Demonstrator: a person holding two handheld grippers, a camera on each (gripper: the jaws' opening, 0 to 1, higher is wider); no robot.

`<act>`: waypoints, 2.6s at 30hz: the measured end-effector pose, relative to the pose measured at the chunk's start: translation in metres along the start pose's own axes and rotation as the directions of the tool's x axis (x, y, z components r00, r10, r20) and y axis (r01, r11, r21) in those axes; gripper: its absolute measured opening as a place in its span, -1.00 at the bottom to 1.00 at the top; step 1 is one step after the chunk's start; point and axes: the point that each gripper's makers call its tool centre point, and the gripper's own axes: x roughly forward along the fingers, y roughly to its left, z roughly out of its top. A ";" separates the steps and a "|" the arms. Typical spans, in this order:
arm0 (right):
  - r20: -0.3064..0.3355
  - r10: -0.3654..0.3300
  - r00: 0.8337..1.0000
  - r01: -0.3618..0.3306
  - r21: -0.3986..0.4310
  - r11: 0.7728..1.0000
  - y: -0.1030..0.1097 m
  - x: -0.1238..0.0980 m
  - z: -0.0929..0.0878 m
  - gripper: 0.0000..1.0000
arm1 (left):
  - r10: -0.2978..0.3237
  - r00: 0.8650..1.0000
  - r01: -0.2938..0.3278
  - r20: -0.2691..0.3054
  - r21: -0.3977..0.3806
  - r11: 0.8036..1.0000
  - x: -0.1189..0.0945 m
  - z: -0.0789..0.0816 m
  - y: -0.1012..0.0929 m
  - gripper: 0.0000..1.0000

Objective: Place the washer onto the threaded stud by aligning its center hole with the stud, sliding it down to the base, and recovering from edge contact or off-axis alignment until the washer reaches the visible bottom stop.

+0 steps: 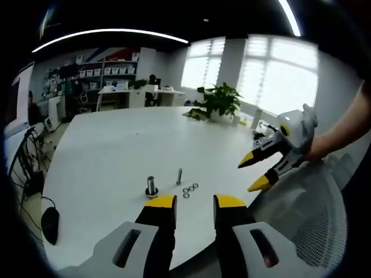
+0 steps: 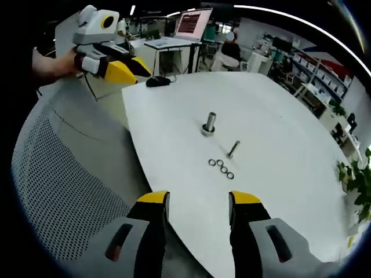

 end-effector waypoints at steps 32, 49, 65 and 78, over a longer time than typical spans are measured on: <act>-0.154 0.072 0.985 -0.057 0.100 0.993 -0.006 0.101 -0.010 -0.19 | 0.016 1.000 -0.016 -0.004 0.004 1.000 0.000 0.000 0.003 -0.52; -0.169 0.056 0.984 -0.016 0.231 0.973 -0.002 0.119 -0.014 -0.20 | 0.012 1.000 -0.012 -0.009 -0.002 1.000 0.000 -0.002 0.003 -0.53; -0.231 0.062 0.971 -0.022 0.174 0.985 -0.001 0.128 -0.016 -0.21 | 0.011 1.000 -0.011 -0.024 -0.006 1.000 0.000 -0.006 0.002 -0.53; -0.225 0.076 0.971 -0.037 0.172 0.984 -0.005 0.136 -0.015 -0.23 | 0.022 0.999 -0.022 -0.041 -0.002 1.000 0.002 -0.009 0.005 -0.54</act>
